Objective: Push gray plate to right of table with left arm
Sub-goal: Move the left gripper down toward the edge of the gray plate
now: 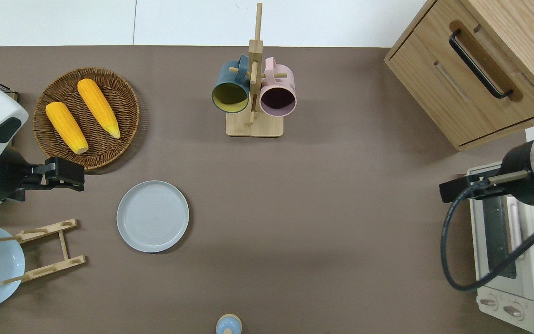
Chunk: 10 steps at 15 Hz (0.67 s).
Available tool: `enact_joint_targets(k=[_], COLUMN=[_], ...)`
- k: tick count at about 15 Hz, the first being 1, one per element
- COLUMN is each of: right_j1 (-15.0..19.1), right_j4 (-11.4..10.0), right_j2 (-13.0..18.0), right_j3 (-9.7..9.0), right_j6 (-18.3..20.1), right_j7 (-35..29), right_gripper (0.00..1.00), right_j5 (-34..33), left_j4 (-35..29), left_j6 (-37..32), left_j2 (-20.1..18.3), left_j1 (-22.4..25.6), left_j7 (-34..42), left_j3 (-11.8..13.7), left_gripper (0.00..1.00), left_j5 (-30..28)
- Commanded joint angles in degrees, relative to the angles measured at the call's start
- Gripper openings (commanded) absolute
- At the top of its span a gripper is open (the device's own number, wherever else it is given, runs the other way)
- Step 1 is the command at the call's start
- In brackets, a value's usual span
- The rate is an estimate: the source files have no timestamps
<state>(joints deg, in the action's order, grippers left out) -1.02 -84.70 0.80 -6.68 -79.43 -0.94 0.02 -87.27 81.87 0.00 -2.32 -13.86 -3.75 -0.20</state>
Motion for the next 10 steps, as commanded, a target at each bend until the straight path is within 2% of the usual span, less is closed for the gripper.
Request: enact_joint_targets(k=[1,3,6,10], right_j1=[1.1,1.1,1.1,1.1], right_j4=[0.5,0.5,0.5,0.5], right_j2=[0.2,0.2,0.2,0.2], right_j3=[-0.79,-0.79,-0.79,-0.87], right_j6=[0.8,0.8,0.8,0.8], right_j7=[-0.7,-0.7,-0.7,-0.7], right_gripper=[0.983,0.983,0.983,0.983], right_j5=[0.3,0.3,0.3,0.3], left_j4=[-5.0,-11.1,-16.7,-28.5], left_j6=[1.0,5.1,8.9,21.6], left_j2=[-2.5,-5.7,-6.5,-8.2], left_j1=[1.3,1.4,2.3,2.6], left_j7=[0.2,0.2,0.4,0.4], left_j3=[0.0,0.0,-0.1,-0.1], left_gripper=[1.00,1.00,1.00,1.00], left_j5=[1.1,1.5,1.8,1.8])
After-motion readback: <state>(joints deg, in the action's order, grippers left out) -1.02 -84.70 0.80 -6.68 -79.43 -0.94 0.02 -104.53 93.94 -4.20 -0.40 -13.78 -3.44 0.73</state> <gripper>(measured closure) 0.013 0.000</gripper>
